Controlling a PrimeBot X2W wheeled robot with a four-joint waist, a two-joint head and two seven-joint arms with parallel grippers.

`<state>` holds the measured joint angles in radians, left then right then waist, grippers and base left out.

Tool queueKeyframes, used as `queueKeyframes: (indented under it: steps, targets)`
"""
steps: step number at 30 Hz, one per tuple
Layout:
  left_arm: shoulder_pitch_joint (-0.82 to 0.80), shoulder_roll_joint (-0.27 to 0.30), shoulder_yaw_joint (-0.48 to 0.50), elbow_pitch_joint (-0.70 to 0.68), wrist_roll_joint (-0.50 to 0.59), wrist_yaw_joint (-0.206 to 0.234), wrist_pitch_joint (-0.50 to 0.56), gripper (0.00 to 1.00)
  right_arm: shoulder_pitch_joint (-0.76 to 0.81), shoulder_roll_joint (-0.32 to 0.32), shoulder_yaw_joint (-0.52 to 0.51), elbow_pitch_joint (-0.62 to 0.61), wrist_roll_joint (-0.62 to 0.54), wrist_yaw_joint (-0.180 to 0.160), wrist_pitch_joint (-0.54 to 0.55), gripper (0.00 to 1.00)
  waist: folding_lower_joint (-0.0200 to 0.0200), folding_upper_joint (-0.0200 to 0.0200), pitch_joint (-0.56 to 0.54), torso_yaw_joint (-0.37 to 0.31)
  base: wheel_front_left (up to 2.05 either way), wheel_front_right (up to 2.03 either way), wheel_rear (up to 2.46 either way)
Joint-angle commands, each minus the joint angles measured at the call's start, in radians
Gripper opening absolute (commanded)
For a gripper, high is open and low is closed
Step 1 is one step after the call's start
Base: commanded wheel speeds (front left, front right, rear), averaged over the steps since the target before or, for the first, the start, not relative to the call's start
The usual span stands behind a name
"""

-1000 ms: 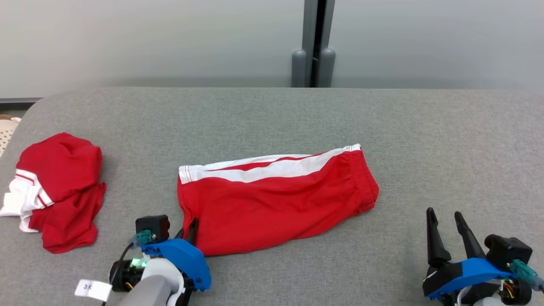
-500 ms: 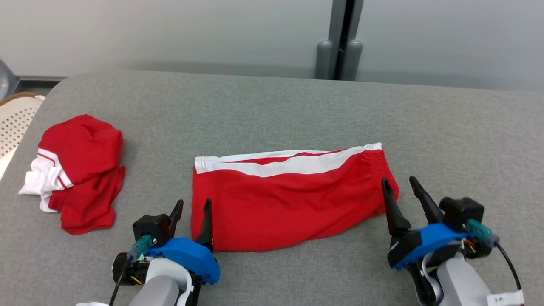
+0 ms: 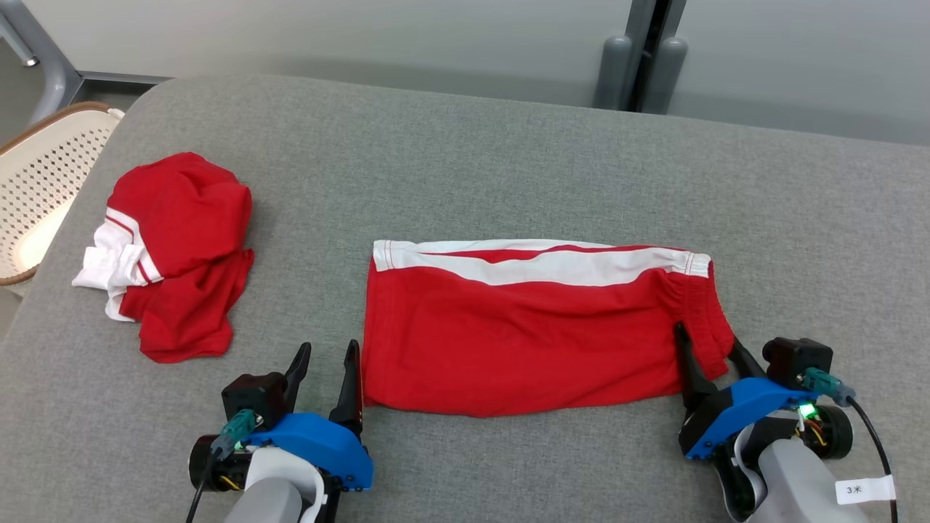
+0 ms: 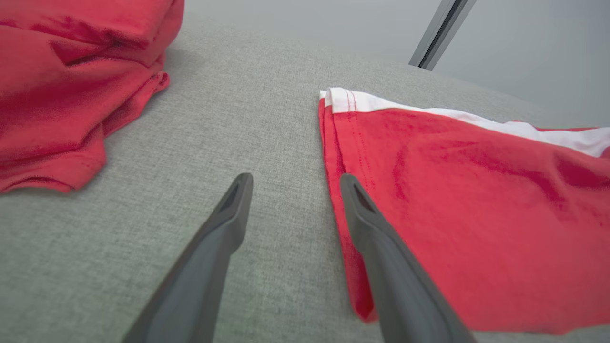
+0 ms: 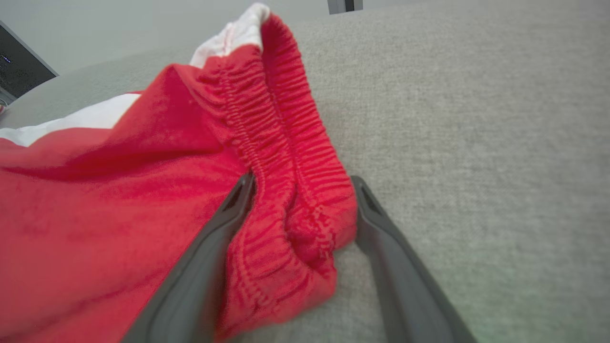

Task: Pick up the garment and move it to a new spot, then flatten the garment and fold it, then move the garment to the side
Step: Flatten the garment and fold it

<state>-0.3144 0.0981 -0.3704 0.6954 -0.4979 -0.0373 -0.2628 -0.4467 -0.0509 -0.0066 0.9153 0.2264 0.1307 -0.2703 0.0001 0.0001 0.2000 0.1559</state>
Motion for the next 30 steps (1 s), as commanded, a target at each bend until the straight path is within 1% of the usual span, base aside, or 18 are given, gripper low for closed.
queueKeyframes:
  steps: [1,2,3,6,11,15,19,22,24,26,28,30]
  targets:
    - [0.007,-0.001,0.005,0.0,0.009,-0.005,-0.003,1.0,0.024,0.0,0.01,0.032,0.025,0.0,0.011,0.82,-0.0001,-0.0001,0.001,-0.001,0.0,0.0,0.0]
    - [0.009,-0.003,0.012,-0.001,0.013,-0.009,-0.003,1.0,0.034,0.002,0.024,0.035,0.048,0.0,0.011,0.45,-0.0001,-0.0001,0.001,-0.003,0.0,0.0,0.0]
    - [0.013,-0.005,0.02,-0.001,0.018,-0.011,-0.003,1.0,0.046,0.004,0.039,0.041,0.069,0.0,0.011,0.0,-0.0001,-0.0001,0.001,-0.007,0.0,0.0,0.0]
    - [0.019,-0.012,0.034,-0.003,0.037,-0.024,-0.003,1.0,0.072,0.005,0.06,0.023,0.123,0.0,0.013,0.0,-0.0001,-0.0001,-0.001,-0.022,0.0,0.0,0.0]
    - [0.022,-0.021,0.057,-0.003,0.063,-0.034,-0.003,1.0,0.091,-0.005,-0.001,-0.037,0.155,-0.001,0.009,0.0,-0.0001,-0.0001,-0.01,-0.05,0.0,0.0,0.0]
    - [0.029,-0.027,0.066,0.003,0.079,-0.042,-0.003,1.0,0.095,-0.005,-0.092,-0.08,0.111,-0.001,0.007,0.0,-0.0001,-0.0001,-0.023,-0.07,0.0,0.0,0.0]
    - [0.041,-0.033,0.071,0.013,0.09,-0.052,-0.003,1.0,0.09,-0.023,-0.193,-0.117,0.051,0.0,0.006,0.0,-0.0001,-0.0001,-0.035,-0.087,0.0,0.0,0.0]
    - [0.049,-0.037,0.067,0.024,0.097,-0.057,-0.003,1.0,0.08,-0.023,-0.233,-0.133,0.01,0.0,0.006,0.0,-0.0001,-0.0001,-0.041,-0.094,0.0,0.0,0.0]
    - [0.052,-0.04,0.065,0.028,0.101,-0.061,-0.003,1.0,0.069,-0.018,-0.224,-0.146,-0.006,0.0,0.006,0.0,-0.0001,-0.0001,-0.045,-0.096,0.0,0.0,0.0]
    - [0.057,-0.043,0.063,0.031,0.103,-0.063,-0.003,1.0,0.059,-0.008,-0.184,-0.158,0.0,0.0,0.006,0.0,-0.0001,-0.0001,-0.049,-0.096,0.0,0.0,0.0]
    - [0.062,-0.044,0.061,0.036,0.104,-0.065,-0.003,1.0,0.055,-0.002,-0.122,-0.183,0.023,0.0,0.01,0.0,-0.0001,-0.0001,-0.052,-0.094,0.0,0.0,0.0]
    - [0.063,-0.045,0.056,0.04,0.104,-0.068,-0.003,1.0,0.051,0.0,-0.04,-0.215,0.061,0.0,0.021,0.0,-0.0001,-0.0001,-0.055,-0.089,0.0,0.0,0.0]
